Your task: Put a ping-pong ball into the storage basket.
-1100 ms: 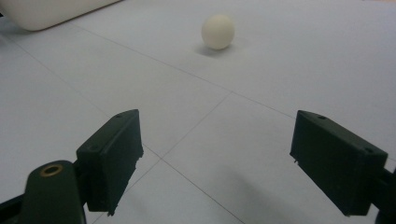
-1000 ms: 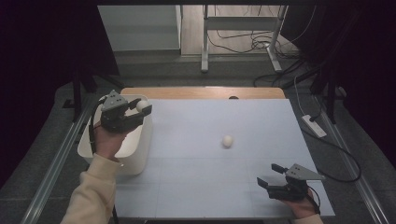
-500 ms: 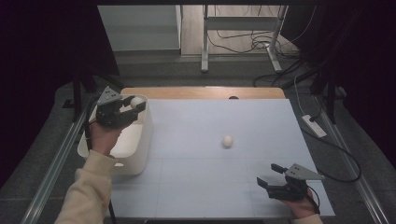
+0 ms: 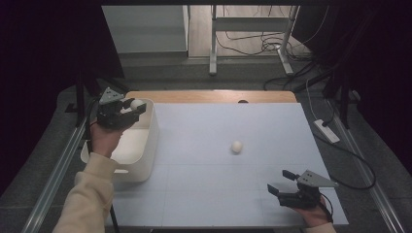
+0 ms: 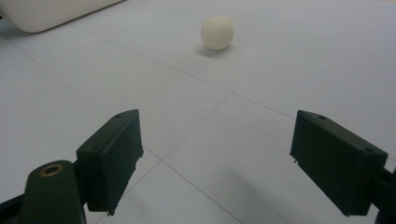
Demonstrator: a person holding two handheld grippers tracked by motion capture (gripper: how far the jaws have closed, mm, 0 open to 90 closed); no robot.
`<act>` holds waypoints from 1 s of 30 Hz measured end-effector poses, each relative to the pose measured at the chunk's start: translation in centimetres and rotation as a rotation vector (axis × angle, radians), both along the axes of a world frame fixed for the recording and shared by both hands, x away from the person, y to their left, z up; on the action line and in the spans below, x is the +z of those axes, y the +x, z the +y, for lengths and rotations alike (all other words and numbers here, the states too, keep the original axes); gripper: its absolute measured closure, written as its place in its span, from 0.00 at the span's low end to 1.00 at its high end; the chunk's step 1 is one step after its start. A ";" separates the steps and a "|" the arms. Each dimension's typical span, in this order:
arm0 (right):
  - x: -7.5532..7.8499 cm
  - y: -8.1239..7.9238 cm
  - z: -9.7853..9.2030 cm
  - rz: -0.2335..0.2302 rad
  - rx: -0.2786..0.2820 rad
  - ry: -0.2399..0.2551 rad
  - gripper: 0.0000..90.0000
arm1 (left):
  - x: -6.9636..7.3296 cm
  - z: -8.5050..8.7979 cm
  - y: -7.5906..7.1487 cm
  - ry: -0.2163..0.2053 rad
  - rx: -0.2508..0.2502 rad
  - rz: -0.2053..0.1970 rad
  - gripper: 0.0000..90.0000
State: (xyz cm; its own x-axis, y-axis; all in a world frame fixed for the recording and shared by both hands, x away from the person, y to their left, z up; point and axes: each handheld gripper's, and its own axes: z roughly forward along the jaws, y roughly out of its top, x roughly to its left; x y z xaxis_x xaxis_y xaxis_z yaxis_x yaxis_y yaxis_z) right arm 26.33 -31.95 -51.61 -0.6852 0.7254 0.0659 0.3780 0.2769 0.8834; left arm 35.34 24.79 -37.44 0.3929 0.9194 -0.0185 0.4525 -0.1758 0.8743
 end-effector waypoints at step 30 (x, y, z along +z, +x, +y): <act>-0.1 0.1 0.0 0.004 0.002 -0.004 0.18 | -1.7 2.8 2.8 0.005 0.118 0.103 0.56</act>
